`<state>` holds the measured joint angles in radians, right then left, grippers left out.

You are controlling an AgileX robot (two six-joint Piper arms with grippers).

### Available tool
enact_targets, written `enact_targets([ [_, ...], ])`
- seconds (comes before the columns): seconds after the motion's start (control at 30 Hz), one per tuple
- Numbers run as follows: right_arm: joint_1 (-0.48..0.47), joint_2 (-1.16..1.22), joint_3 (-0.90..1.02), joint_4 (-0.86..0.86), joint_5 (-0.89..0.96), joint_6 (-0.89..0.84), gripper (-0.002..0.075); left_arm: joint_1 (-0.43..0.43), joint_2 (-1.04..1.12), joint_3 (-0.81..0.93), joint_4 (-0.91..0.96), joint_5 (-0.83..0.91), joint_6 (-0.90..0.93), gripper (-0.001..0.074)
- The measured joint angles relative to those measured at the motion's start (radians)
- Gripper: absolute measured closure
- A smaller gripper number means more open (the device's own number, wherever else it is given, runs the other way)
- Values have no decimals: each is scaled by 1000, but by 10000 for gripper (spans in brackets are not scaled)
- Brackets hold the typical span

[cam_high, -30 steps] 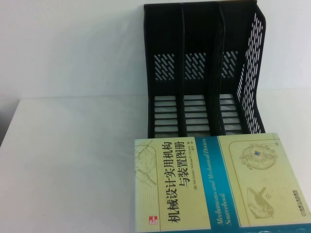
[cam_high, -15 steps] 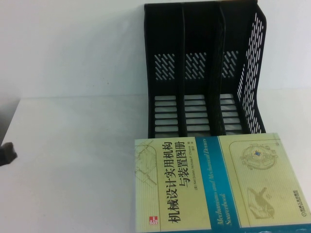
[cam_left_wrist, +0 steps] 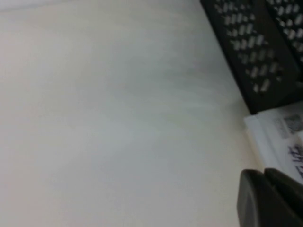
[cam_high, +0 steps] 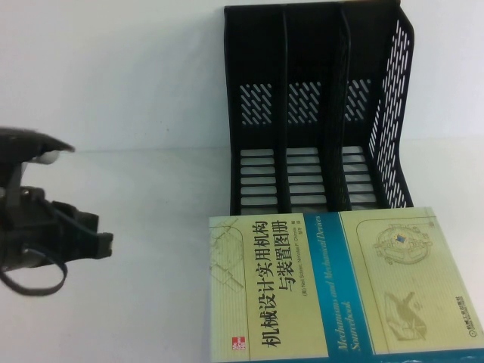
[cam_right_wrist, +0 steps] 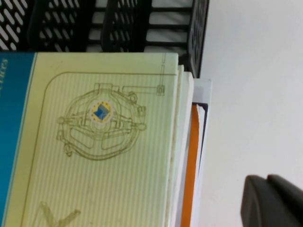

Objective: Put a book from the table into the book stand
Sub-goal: Push book with right arm

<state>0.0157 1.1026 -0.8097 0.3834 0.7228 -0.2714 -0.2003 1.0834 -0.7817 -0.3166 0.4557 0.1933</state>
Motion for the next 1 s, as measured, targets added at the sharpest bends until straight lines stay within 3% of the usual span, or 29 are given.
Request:
enact_targets([
  [0.1, 0, 0, 0, 4, 0, -1, 731, 0, 77, -74, -164, 108, 191, 738],
  [0.27, 0, 1, 0, 30, 20, -2, 731, 47, 178, -168, -330, 269, 338, 738],
  [0.6, 0, 97, 0, 81, 66, -62, 731, 300, 267, -188, -623, 523, 420, 738],
  [0.73, 0, 168, 0, 142, 70, -74, 731, 340, 268, -190, -655, 582, 426, 738],
  [1.0, 50, 233, -20, 211, 77, -117, 729, 335, 268, -191, -575, 639, 355, 738],
])
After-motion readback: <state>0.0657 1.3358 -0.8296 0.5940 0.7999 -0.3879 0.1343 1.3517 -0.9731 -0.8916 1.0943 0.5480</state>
